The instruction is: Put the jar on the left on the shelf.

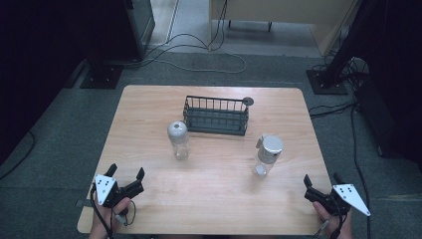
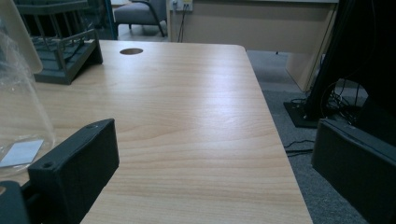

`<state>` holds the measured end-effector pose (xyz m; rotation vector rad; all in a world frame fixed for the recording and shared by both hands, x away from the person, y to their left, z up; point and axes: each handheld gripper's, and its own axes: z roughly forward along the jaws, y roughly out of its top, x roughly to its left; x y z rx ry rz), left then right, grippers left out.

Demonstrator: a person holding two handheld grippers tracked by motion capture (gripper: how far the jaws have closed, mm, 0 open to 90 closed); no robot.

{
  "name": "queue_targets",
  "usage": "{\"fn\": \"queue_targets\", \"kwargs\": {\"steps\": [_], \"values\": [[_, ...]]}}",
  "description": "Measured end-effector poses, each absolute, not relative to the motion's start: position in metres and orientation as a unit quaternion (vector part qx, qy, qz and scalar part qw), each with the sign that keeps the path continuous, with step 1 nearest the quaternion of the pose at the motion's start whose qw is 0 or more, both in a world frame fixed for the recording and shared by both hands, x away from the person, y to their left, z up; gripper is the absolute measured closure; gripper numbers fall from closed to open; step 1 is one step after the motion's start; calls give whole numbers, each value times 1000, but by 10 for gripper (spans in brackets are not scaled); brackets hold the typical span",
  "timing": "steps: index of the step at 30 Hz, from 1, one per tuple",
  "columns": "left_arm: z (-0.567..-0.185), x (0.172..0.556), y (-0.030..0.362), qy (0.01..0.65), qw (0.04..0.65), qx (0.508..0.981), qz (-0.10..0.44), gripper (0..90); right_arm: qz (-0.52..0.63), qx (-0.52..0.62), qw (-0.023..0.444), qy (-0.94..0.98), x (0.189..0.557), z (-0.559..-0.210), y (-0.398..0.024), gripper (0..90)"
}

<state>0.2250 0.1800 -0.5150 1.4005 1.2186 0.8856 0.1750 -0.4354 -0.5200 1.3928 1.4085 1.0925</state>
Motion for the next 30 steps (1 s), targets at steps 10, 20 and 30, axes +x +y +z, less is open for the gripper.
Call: {"fn": "queue_targets", "kwargs": {"steps": [10,20,30], "values": [[-513,225,178,513,511,581,372,27,434,556,426,567,176,-521,-433,4],[-511,225,172,509,512,583,371,19,429,555,424,573,177,-521,-431,4],[-506,228,149,492,520,597,361,19,428,555,425,573,177,-521,-431,4]]}}
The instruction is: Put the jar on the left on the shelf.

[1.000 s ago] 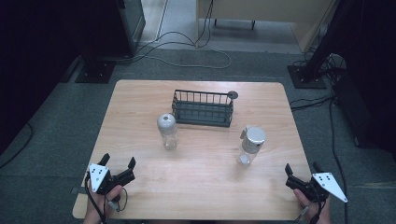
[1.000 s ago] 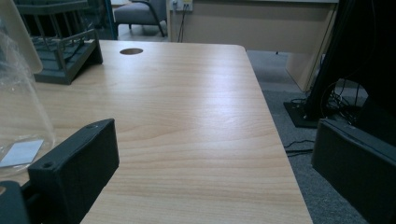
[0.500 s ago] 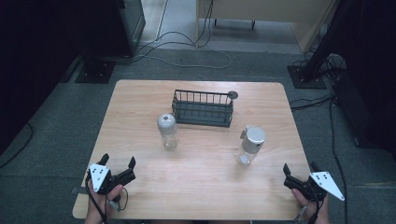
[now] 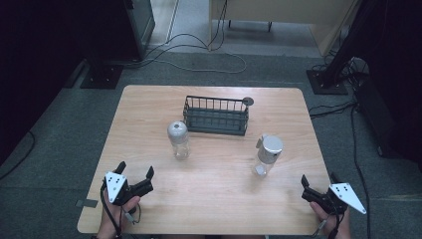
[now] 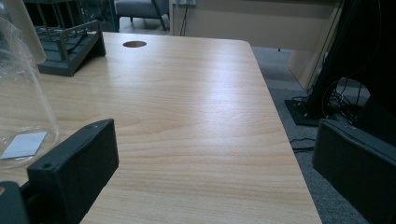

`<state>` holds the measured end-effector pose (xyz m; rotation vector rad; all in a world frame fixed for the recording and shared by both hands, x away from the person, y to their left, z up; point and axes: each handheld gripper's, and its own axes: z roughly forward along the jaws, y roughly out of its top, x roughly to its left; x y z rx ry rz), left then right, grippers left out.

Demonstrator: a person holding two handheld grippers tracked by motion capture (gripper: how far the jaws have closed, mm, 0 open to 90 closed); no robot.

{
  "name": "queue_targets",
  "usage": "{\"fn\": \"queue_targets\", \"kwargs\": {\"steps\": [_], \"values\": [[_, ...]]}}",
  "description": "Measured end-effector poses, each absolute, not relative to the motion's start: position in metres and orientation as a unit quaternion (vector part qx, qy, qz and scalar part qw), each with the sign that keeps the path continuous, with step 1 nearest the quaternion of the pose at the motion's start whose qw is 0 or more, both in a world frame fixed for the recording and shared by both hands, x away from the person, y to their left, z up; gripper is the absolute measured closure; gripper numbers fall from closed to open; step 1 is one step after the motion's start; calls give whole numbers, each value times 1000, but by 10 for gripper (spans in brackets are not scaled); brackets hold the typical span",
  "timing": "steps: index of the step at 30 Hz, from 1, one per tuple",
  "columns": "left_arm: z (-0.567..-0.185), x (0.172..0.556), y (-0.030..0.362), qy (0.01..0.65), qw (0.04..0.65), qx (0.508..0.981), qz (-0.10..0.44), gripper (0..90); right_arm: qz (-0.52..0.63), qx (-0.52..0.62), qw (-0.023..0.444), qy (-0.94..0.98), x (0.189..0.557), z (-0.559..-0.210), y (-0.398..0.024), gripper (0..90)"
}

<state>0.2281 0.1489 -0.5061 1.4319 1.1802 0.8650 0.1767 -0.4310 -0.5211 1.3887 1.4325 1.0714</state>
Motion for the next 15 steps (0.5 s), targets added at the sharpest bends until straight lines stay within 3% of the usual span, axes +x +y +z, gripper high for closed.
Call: {"fn": "queue_targets", "kwargs": {"steps": [15], "values": [[-500,235,119,467,534,617,340,20,423,548,425,583,177,-521,-429,4]]}}
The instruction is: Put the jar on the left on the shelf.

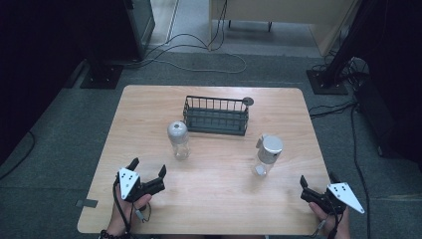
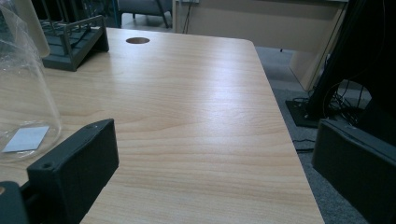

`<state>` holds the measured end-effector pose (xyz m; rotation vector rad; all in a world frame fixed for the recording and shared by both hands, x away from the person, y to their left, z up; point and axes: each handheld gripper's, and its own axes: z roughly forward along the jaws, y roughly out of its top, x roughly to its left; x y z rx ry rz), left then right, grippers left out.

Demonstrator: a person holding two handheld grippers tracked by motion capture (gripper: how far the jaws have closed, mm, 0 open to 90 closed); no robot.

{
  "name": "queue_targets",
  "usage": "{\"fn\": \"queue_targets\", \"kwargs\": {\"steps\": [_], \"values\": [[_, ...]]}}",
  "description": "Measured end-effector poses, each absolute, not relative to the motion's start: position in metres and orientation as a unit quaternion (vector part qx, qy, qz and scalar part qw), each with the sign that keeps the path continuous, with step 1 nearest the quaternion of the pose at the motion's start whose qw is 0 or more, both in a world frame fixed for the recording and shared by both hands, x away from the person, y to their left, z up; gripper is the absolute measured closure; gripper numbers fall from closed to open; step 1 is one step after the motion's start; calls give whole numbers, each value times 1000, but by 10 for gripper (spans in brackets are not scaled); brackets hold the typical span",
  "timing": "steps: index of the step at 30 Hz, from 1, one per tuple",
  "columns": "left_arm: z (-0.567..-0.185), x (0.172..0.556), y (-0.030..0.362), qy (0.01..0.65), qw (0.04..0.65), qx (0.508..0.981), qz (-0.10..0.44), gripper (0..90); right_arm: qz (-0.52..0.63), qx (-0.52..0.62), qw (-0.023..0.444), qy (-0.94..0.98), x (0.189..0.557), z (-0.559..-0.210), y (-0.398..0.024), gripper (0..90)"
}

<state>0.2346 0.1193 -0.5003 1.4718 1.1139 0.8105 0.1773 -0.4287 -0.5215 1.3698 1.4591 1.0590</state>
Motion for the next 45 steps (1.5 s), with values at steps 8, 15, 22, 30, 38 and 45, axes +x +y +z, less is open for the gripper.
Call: {"fn": "queue_targets", "kwargs": {"steps": [8,15,22,30,38,45], "values": [[-499,245,101,456,534,629,334,21,424,545,424,586,177,-522,-429,4],[-498,252,83,445,534,637,333,22,424,544,425,586,177,-522,-428,4],[-499,260,77,450,530,634,337,39,422,543,427,588,177,-522,-428,4],[-499,270,73,452,531,632,338,49,421,543,428,587,177,-522,-428,4],[-499,280,65,454,534,628,337,50,421,543,428,587,177,-522,-427,4],[-501,290,55,453,534,631,334,57,422,543,428,587,177,-522,-428,4]]}}
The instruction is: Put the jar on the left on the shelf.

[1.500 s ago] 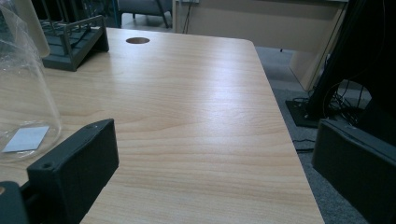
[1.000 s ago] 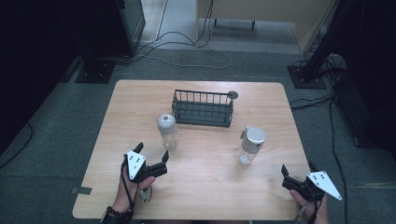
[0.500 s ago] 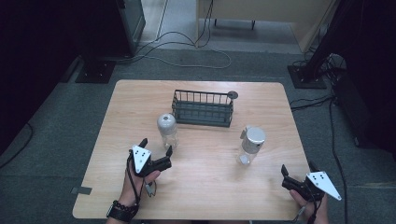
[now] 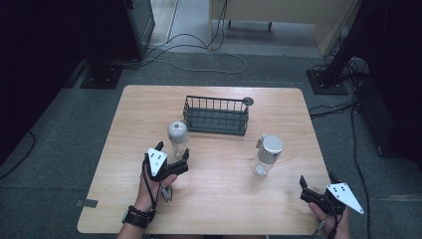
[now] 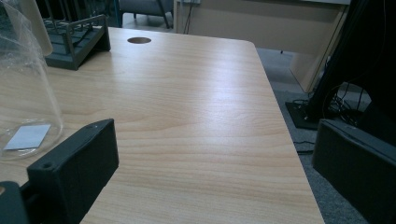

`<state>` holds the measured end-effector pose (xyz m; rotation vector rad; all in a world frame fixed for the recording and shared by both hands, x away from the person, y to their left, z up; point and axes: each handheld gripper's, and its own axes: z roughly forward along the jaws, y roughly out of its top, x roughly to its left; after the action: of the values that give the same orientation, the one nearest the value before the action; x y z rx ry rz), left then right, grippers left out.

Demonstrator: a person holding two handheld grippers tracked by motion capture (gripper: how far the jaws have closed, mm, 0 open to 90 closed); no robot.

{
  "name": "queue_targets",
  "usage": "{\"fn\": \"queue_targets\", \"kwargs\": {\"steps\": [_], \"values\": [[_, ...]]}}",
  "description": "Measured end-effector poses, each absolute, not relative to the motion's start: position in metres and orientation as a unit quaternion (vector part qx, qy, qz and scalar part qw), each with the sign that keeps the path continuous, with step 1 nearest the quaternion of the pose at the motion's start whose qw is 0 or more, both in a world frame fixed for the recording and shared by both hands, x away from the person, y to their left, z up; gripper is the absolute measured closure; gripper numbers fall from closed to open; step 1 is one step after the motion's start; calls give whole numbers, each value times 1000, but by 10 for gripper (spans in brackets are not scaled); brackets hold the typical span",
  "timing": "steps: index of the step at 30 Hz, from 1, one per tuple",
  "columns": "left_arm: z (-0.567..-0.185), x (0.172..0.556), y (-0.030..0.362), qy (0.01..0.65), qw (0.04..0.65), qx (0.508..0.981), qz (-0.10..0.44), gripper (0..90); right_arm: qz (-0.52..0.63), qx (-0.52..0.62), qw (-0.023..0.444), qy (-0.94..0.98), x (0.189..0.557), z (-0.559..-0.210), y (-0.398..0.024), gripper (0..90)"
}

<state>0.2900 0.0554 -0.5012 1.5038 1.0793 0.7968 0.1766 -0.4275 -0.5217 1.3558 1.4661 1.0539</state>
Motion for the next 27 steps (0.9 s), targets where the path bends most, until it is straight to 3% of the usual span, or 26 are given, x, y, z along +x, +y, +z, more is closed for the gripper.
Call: {"fn": "queue_targets", "kwargs": {"steps": [19,27], "values": [[-503,309,41,458,528,629,340,61,423,542,426,588,177,-522,-428,4],[-502,315,39,465,531,620,342,162,424,542,426,588,176,-522,-428,4]]}}
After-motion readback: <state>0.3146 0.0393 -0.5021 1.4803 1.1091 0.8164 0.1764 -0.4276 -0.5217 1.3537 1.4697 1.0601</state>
